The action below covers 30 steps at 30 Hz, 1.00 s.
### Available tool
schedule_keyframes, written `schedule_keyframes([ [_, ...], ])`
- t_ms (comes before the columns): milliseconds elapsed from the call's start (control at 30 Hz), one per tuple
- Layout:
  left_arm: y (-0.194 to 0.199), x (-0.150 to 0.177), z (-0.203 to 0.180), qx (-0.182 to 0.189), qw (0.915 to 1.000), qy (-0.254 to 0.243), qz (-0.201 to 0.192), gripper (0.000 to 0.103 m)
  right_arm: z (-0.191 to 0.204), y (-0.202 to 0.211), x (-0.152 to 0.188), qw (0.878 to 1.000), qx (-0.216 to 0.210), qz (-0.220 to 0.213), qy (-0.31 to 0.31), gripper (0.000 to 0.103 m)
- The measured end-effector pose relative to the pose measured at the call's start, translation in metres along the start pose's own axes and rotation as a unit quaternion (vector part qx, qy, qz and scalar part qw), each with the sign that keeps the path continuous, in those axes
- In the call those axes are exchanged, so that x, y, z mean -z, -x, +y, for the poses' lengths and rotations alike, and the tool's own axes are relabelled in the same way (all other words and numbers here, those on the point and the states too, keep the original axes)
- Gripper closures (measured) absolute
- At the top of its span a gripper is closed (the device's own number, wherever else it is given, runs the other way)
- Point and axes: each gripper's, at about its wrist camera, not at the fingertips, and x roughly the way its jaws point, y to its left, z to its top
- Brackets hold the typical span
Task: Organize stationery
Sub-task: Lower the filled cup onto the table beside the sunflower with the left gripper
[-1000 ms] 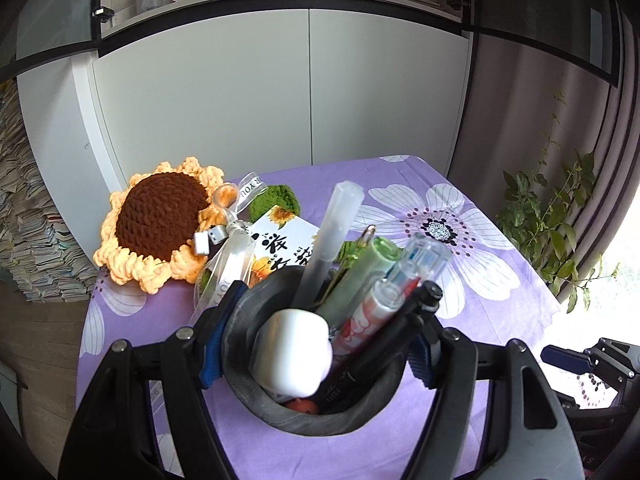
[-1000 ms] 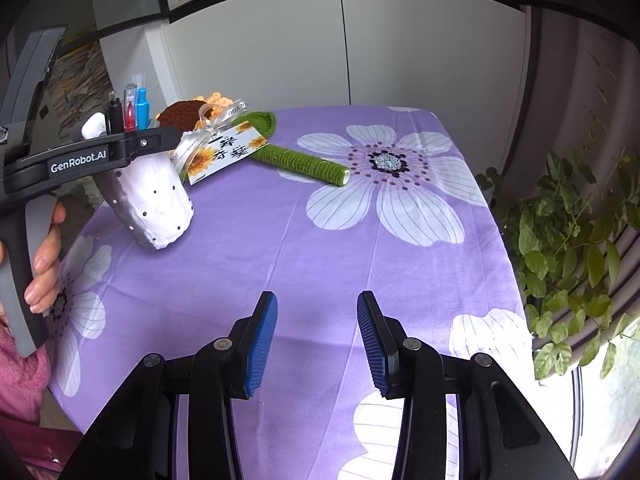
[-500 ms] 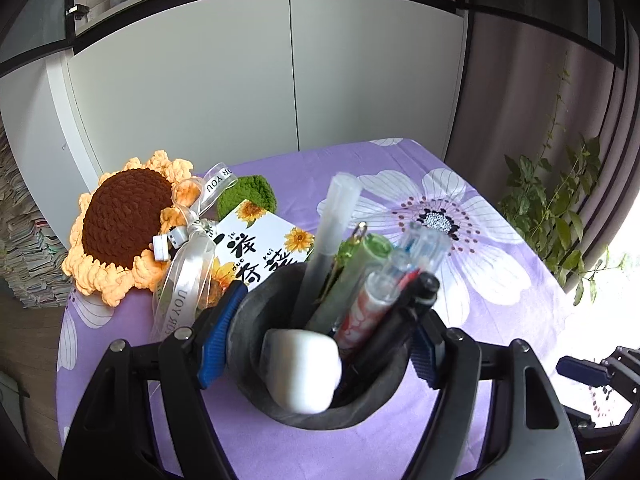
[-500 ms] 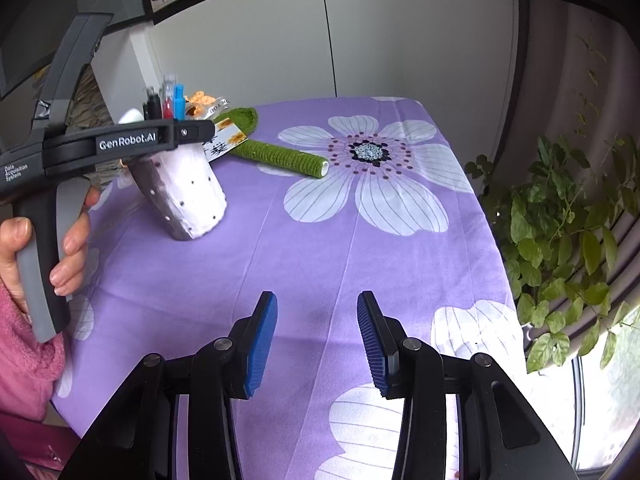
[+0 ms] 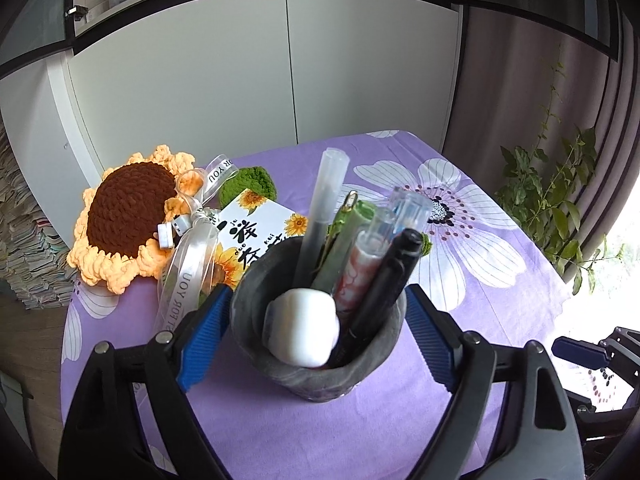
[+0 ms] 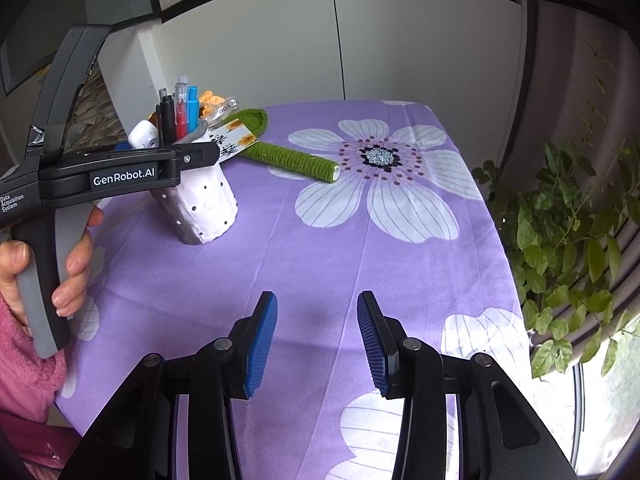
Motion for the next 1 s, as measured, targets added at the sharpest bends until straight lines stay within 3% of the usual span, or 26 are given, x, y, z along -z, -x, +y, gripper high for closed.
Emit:
schedule_keyframes([
  [300,0.009,0.009,0.002,-0.006,0.9999,-0.007,0.007,0.016,0.012,0.006,-0.003,1.0,0.0,-0.007,0.015,0.061],
  [533,0.035,0.032,0.004,-0.041,0.9988,-0.027,0.007,0.016,0.019,0.012,-0.004,1.0,0.003,-0.011,0.024,0.061],
  [667,0.067,0.04,0.003,-0.056,0.9977,-0.031,-0.021,0.015,0.023,0.014,-0.005,1.0,0.007,-0.014,0.026,0.061],
  [767,0.094,0.039,0.0,-0.054,0.9969,-0.035,-0.045,0.001,0.029,0.019,-0.007,0.999,0.01,-0.02,0.027,0.061],
  [1000,0.143,0.045,-0.01,-0.056,0.9932,-0.039,-0.094,0.001,0.049,0.044,-0.006,0.997,0.026,-0.048,0.045,0.061],
])
